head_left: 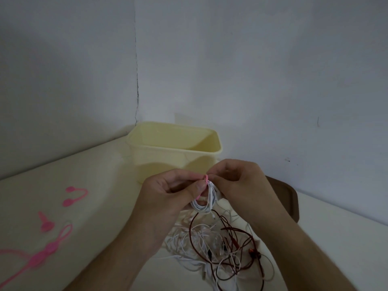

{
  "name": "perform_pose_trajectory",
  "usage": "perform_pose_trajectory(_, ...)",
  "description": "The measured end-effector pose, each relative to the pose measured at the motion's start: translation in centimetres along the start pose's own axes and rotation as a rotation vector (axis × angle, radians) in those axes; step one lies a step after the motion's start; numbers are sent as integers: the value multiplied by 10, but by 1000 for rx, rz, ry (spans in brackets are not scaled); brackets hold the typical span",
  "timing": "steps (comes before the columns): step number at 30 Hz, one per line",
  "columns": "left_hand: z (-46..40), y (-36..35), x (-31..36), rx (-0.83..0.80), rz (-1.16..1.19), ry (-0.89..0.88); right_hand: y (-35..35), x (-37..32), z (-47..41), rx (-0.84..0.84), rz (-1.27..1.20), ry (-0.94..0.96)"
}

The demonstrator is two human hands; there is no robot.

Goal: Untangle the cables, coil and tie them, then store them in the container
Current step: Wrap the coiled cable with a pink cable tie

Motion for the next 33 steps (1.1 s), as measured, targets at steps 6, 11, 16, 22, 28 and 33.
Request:
perform_pose_trajectory(6, 1, 8, 4, 67, -30, -35, -12, -8, 2, -133, -167, -31)
perform_pose_trajectory(11, 1, 8, 5, 72, -59, -46, -19, -12, 4, -227, 57, 41)
perform_pose_trajectory(16, 2, 7, 9, 97, -90, -103, -18, -14, 3, -195, 194, 63)
perform_pose_trajectory(22, 0, 6, 11, 113, -172, -176, -17, -15, 3, -173, 297, 63)
perform_pose_trajectory(28, 4, 3, 19, 131, -300, -259, -16, -14, 2, -182, 237, 38)
perform_pose_trajectory(33, 5, 1, 21, 126, -305, -297, -15, -16, 4, -181, 197, 37)
Point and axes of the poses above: each hand's wrist, its own z-axis away from the middle knuckle, its own y-axis out of the back of the hand, x = y × z, the point moved 10 cm from there along -z, towards the middle knuckle, and after that the axes turned 13 degrees about y, right-handed, at the moved point
